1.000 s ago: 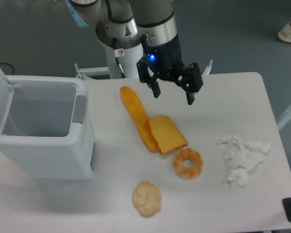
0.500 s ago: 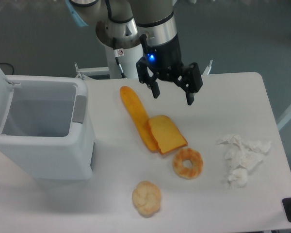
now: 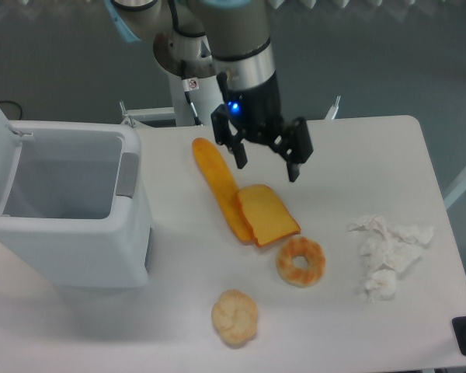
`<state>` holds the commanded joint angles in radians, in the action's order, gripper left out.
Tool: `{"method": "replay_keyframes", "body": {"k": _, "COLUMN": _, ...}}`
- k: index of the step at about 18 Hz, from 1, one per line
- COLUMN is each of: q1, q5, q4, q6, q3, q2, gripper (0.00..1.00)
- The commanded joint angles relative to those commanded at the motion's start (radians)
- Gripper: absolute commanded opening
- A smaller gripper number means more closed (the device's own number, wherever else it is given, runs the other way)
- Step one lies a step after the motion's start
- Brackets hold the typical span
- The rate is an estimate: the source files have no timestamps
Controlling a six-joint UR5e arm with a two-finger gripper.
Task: Pick up the round bread
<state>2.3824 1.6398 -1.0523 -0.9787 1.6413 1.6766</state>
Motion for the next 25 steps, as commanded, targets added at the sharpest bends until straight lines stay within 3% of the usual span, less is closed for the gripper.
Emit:
{"method": "replay_keyframes", "body": {"k": 6, "q1": -0.026, "q5": -0.005, "q4": 0.002, "q6": 0.076, "q3": -0.012, "q2": 0.041, "gripper": 1.00}}
{"method": "replay_keyframes", "body": {"k": 12, "q1": -0.026, "q5": -0.009, "q4": 0.031, "q6": 0.120, "q3": -0.098, "q2": 0.167, "gripper": 1.00}}
{"method": "replay_keyframes", "body": {"k": 17, "q1": -0.028, "q5": 0.014, "q4": 0.057, "q6": 0.115, "q3": -0.123, "q2": 0.242, "gripper": 1.00}}
{"method": "replay_keyframes", "body": {"k": 18, "q1": -0.031, "q5": 0.017, "q4": 0.066, "q6": 0.121, "q3": -0.124, "q2": 0.252, "gripper": 1.00}}
{"method": "replay_keyframes", "body": {"k": 21, "q1": -0.040, "q5": 0.015, "q4": 0.178, "q6": 0.126, "q3": -0.112, "q2": 0.281, "gripper": 1.00}}
{"method": "replay_keyframes", "body": {"k": 25, "q1": -0.043, "q5": 0.017, "q4": 0.181, "q6": 0.112, "q3": -0.110, "q2": 0.307, "gripper": 1.00}}
